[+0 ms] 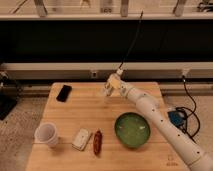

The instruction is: Stand the bottle upright

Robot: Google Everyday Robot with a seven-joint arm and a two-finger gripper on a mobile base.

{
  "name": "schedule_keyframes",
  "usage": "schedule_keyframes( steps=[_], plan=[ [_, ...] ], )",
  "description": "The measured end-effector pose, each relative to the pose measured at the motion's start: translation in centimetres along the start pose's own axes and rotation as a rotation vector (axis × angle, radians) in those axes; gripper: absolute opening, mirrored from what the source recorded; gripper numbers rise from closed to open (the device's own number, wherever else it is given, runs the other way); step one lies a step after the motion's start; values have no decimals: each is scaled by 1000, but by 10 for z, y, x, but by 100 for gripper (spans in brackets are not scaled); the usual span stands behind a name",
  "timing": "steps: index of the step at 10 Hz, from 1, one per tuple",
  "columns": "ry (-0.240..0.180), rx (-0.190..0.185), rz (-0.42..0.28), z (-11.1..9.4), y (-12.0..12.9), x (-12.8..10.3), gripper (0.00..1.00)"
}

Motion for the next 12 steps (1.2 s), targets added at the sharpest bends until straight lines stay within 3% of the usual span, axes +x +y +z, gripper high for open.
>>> schedule_keyframes(
  steps=[12],
  plan=[
    [-16, 20, -173, 9, -4, -19, 3]
  ],
)
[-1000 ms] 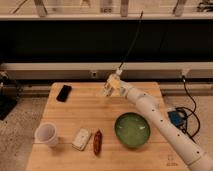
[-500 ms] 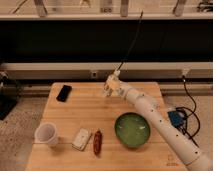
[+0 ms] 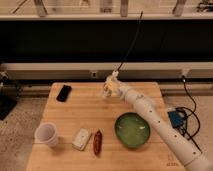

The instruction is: Stand the bottle upright

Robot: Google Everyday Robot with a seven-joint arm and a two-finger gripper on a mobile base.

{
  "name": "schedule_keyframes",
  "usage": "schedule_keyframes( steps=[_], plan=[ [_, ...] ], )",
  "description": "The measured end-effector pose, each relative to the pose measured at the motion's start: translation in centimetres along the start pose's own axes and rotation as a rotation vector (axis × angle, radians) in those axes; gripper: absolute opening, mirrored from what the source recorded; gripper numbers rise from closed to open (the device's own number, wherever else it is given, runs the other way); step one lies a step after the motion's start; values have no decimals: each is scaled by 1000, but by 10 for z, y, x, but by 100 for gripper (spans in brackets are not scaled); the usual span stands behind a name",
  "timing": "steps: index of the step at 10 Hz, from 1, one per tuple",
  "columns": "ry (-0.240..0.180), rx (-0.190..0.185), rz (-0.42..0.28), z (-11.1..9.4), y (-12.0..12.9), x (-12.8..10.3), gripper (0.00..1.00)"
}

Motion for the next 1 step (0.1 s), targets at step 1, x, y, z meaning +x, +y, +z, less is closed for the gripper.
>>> schedule_keyframes(
  steps=[1],
  plan=[
    [-4, 1, -10, 1, 0, -2, 3]
  ],
)
